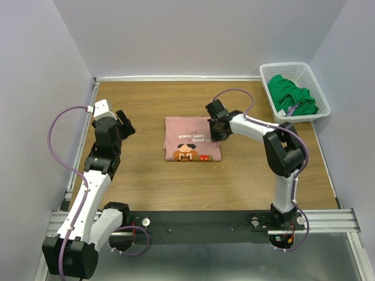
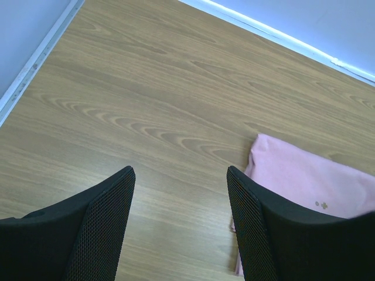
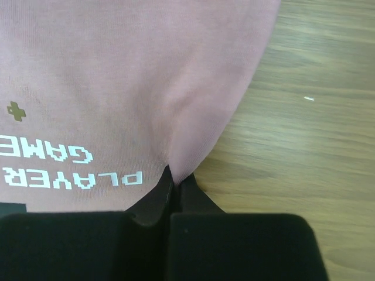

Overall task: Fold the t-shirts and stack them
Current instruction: Neatly place the folded tshirt to the corner

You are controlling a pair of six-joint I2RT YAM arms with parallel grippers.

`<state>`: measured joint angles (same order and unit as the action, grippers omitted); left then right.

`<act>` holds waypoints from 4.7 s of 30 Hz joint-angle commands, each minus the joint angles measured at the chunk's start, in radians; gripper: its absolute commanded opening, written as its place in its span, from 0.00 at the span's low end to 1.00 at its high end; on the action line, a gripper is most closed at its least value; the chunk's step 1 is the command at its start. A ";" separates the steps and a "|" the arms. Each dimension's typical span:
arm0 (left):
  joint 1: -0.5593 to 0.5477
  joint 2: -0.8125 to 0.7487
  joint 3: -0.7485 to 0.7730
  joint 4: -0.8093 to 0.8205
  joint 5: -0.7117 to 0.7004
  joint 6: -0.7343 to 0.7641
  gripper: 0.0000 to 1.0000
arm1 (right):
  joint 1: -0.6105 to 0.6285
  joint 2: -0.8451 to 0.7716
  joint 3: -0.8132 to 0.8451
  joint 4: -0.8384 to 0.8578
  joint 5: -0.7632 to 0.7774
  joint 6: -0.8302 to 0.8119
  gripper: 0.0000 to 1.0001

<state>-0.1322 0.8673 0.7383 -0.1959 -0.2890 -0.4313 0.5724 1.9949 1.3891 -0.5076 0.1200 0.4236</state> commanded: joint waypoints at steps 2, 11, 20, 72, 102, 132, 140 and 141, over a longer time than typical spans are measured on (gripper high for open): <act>0.003 -0.034 -0.013 0.027 -0.030 0.012 0.73 | -0.048 -0.037 -0.113 -0.152 0.240 -0.156 0.01; 0.003 -0.053 -0.016 0.032 -0.027 0.011 0.73 | -0.193 -0.117 -0.263 -0.209 0.639 -0.368 0.01; 0.000 -0.053 -0.016 0.036 0.005 0.006 0.73 | -0.333 -0.030 -0.309 -0.201 0.950 -0.413 0.00; -0.058 -0.073 -0.019 0.030 -0.032 0.009 0.72 | -0.655 -0.505 -0.312 -0.184 0.193 -0.185 0.75; -0.058 -0.065 -0.024 0.029 -0.027 0.014 0.72 | -0.808 -0.358 -0.398 -0.098 0.159 -0.273 0.76; -0.058 -0.102 0.008 -0.017 -0.085 -0.006 0.74 | -0.870 -0.941 -0.138 -0.273 -0.020 -0.014 0.81; -0.058 -0.244 0.206 -0.272 -0.055 -0.020 0.75 | -0.677 -1.180 -0.055 -0.356 0.161 -0.003 0.96; -0.058 -0.260 0.242 -0.292 -0.058 -0.018 0.75 | -0.663 -1.214 -0.059 -0.356 0.177 -0.006 0.99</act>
<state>-0.1856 0.6830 0.8841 -0.3706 -0.3286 -0.4385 -0.1432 0.8997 1.3048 -0.7918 0.1932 0.3965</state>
